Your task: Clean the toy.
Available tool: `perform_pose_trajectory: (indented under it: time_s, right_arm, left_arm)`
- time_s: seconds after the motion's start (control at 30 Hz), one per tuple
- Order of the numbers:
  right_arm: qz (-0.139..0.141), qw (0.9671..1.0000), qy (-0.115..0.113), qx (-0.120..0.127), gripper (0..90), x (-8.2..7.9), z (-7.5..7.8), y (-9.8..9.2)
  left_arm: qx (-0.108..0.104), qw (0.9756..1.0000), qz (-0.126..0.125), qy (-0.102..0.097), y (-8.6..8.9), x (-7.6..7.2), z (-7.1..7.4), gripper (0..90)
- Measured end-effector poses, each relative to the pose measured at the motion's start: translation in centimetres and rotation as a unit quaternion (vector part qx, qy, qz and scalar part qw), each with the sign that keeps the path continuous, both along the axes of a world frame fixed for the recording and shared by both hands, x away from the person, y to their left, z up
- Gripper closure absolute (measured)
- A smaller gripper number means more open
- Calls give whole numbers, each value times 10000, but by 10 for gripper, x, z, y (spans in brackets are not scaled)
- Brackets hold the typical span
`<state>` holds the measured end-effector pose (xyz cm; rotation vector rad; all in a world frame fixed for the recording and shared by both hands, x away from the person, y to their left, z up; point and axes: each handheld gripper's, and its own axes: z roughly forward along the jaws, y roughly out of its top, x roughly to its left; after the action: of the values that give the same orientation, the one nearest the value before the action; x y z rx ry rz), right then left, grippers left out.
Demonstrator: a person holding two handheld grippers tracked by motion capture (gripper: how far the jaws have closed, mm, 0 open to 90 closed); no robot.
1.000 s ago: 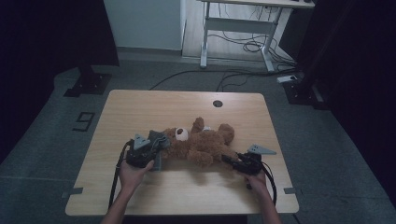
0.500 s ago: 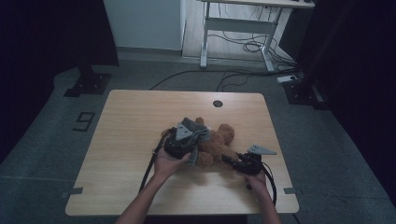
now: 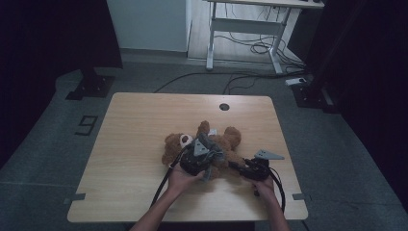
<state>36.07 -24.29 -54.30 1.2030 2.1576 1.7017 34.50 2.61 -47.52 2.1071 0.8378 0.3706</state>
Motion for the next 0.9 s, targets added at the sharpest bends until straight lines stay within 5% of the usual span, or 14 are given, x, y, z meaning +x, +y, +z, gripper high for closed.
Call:
perform_pose_trajectory:
  time_s: [0.4, 0.6, 0.73, 0.9]
  right_arm:
    - [0, 10000, 29, -31, 554, -2, 2, 0]
    - [87, 9999, -27, -87, 550, -3, 2, 0]
    - [80, 9999, -23, -72, 551, -3, 2, -1]
    - [33, 10000, 4, 28, 551, -2, 2, -1]
  left_arm:
    - [478, 9985, -204, 182, -5, -18, -30, 759]
    - [430, 9986, -205, 236, 0, -24, -33, 759]
    - [207, 9991, -266, 250, 2, -27, -24, 758]
    - [-38, 9997, -226, -68, 1, -25, 7, 757]
